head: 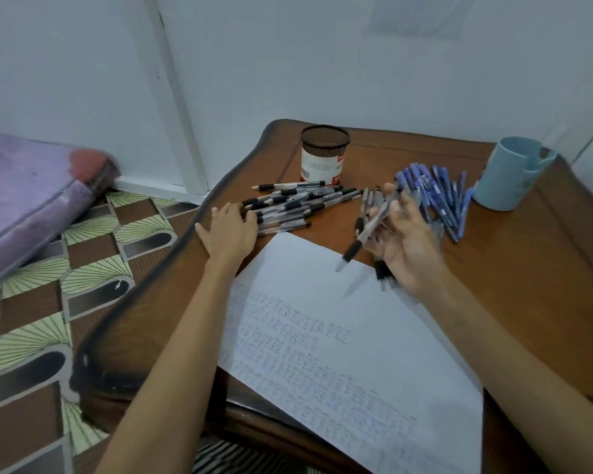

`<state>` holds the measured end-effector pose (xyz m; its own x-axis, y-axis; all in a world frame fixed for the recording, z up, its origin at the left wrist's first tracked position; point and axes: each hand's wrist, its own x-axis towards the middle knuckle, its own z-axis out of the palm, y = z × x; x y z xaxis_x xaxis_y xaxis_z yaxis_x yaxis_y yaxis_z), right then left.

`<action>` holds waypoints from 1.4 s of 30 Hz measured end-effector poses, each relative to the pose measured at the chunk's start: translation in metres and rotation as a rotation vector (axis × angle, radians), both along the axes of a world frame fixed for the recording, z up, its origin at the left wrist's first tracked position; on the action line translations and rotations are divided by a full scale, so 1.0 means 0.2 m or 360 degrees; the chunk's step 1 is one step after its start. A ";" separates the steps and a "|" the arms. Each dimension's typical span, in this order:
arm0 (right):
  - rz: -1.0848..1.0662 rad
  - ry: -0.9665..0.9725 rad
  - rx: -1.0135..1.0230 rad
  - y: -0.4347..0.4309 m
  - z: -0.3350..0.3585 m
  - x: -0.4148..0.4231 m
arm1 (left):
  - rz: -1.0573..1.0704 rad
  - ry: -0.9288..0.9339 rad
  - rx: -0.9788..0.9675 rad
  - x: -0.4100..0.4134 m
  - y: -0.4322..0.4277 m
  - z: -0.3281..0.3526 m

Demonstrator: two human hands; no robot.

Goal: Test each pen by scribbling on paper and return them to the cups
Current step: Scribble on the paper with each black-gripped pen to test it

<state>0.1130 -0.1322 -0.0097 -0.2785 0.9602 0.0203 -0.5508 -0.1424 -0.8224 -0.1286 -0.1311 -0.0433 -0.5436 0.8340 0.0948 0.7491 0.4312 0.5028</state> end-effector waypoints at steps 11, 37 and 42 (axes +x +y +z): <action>0.0203 -0.0431 0.0224 -0.13 -0.11 0.14 | -0.0131 0.0338 0.0195 0.20 0.11 -0.08; 0.0689 -0.0663 0.0336 -0.20 -0.13 0.10 | -0.0265 0.0457 0.0235 0.21 0.14 -0.07; 0.0463 -0.0827 0.0485 -0.27 -0.14 0.08 | -0.0263 0.0463 0.0242 0.22 0.14 -0.07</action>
<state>0.1281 -0.1858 -0.0386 -0.5720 0.8171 0.0721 -0.0464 0.0555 -0.9974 -0.0855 -0.1028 -0.0574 -0.3347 0.8728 0.3552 0.9236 0.2292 0.3073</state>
